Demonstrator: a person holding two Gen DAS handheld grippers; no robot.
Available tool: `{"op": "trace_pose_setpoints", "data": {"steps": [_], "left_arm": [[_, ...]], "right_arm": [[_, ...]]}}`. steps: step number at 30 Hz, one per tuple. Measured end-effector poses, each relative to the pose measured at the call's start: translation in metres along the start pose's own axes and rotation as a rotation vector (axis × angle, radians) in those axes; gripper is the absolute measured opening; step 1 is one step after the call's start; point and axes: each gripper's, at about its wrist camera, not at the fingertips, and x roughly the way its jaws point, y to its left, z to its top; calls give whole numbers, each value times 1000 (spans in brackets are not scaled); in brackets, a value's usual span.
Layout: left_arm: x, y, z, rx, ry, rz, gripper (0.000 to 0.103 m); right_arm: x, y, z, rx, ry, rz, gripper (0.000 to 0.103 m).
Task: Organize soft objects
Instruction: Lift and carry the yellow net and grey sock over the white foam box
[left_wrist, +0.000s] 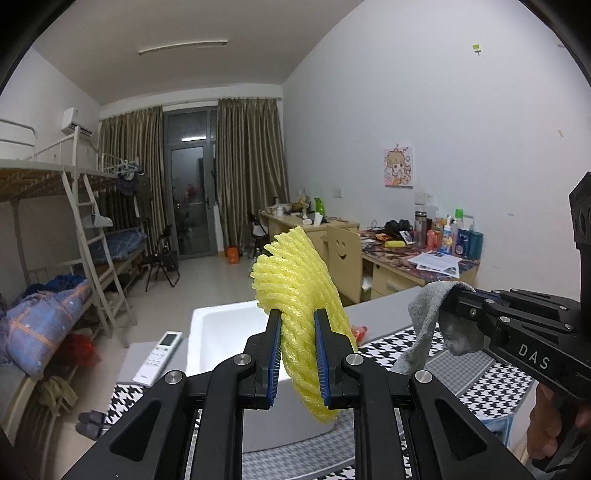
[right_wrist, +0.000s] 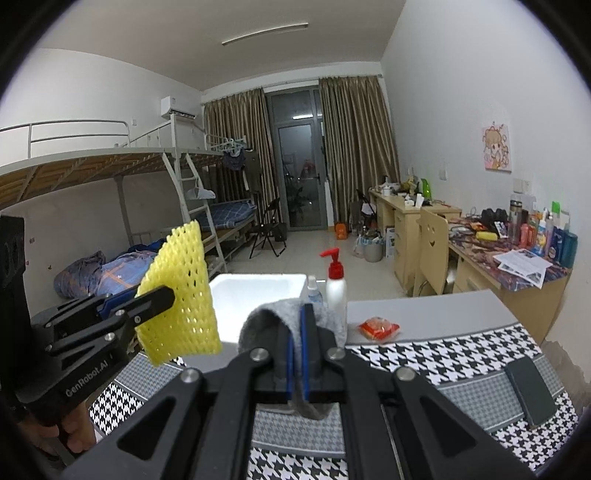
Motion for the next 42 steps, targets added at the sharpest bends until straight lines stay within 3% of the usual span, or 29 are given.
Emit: {"op": "trace_pose_setpoints", "data": {"steps": [11, 42], "left_arm": [[18, 19, 8, -30, 13, 89, 18], [74, 47, 9, -99, 105, 150, 18]], "right_arm": [[17, 7, 19, -33, -11, 2, 6], [70, 27, 43, -69, 17, -6, 6]]}}
